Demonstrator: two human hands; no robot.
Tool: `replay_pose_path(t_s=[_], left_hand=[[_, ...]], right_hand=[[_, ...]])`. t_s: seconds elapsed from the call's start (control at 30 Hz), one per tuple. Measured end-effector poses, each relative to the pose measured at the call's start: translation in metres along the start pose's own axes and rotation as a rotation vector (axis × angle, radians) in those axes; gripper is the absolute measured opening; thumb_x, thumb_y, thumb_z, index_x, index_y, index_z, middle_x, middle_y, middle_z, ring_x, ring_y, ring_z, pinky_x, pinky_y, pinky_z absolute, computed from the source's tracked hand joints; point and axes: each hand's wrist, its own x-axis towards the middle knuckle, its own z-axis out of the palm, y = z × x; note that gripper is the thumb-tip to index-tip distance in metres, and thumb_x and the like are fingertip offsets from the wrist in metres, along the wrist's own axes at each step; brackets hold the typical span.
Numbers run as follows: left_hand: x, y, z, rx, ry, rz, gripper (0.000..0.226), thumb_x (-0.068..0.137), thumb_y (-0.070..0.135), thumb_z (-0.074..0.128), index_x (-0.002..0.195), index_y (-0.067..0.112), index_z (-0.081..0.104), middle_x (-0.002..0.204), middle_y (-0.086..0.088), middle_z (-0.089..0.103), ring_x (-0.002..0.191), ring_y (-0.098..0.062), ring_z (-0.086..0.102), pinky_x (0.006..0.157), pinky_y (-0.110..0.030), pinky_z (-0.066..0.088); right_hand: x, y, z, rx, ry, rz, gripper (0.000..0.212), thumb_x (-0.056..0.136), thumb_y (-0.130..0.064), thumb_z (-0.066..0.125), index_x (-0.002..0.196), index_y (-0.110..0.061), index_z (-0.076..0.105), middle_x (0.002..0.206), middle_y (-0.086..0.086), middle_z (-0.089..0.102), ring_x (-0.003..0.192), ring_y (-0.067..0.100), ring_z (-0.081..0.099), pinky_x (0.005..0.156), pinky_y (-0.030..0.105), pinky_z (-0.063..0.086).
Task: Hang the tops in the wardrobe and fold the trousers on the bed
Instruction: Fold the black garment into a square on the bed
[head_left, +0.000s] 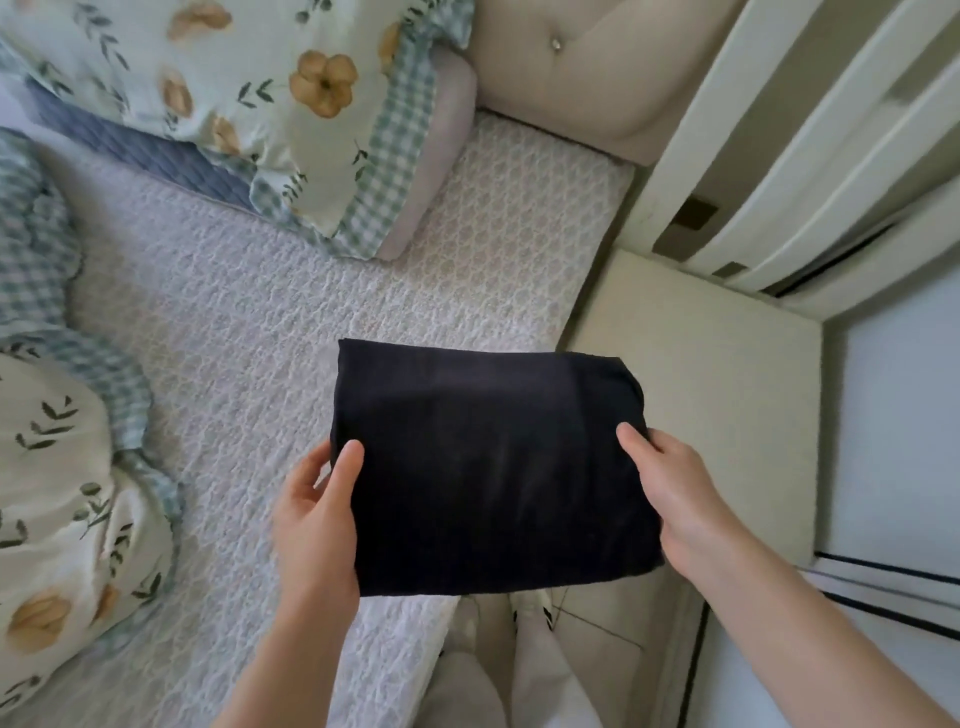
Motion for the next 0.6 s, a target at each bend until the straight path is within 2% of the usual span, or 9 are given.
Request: replay_pose_path(t_s=[0.1,0.17,0.33,0.47,0.6], left_hand=[[-0.007,0.012,0.004,0.076,-0.140,-0.004,0.022,0.089,0.039,0.069,0.110,0.034,0.069,0.106,0.007,0.075,0.096,-0.015,0.072,0.074,-0.037,0.058],[-0.013,0.020,0.008,0.139,-0.259,0.021,0.020,0.090,0.033,0.069,0.109,0.037,0.069,0.108,0.007,0.074,0.100,-0.015,0.072,0.081,-0.039,0.055],[-0.038,0.034,0.025,0.266,-0.486,0.069,0.023,0.092,0.030,0.067,0.110,0.043,0.066,0.110,0.007,0.074,0.100,-0.013,0.071,0.073,-0.029,0.059],[-0.069,0.037,0.048,0.355,-0.603,0.106,0.019,0.094,0.030,0.064,0.109,0.041,0.067,0.108,0.007,0.074,0.098,-0.015,0.072,0.079,-0.038,0.058],[-0.101,0.029,0.066,0.414,-0.667,0.138,0.016,0.094,0.031,0.065,0.107,0.038,0.068,0.105,0.008,0.075,0.096,-0.012,0.072,0.079,-0.036,0.058]], right_hand=[[-0.028,0.009,-0.016,0.079,0.084,-0.037,0.019,0.097,-0.038,0.053,0.096,-0.025,0.066,0.102,-0.003,0.070,0.095,0.019,0.066,0.089,0.044,0.054],[-0.045,0.015,-0.028,0.133,0.133,-0.047,0.019,0.097,-0.039,0.052,0.097,-0.027,0.066,0.101,-0.005,0.070,0.094,0.016,0.066,0.088,0.042,0.055],[-0.091,0.032,-0.064,0.220,0.265,-0.036,0.024,0.097,-0.041,0.051,0.104,-0.024,0.066,0.105,-0.001,0.068,0.098,0.020,0.065,0.092,0.047,0.053],[-0.130,0.053,-0.093,0.328,0.358,-0.018,0.018,0.097,-0.040,0.051,0.090,-0.030,0.063,0.101,-0.002,0.067,0.096,0.020,0.064,0.091,0.048,0.053],[-0.166,0.084,-0.119,0.411,0.461,0.001,0.017,0.099,-0.039,0.049,0.104,-0.029,0.062,0.106,-0.006,0.066,0.099,0.018,0.063,0.090,0.045,0.054]])
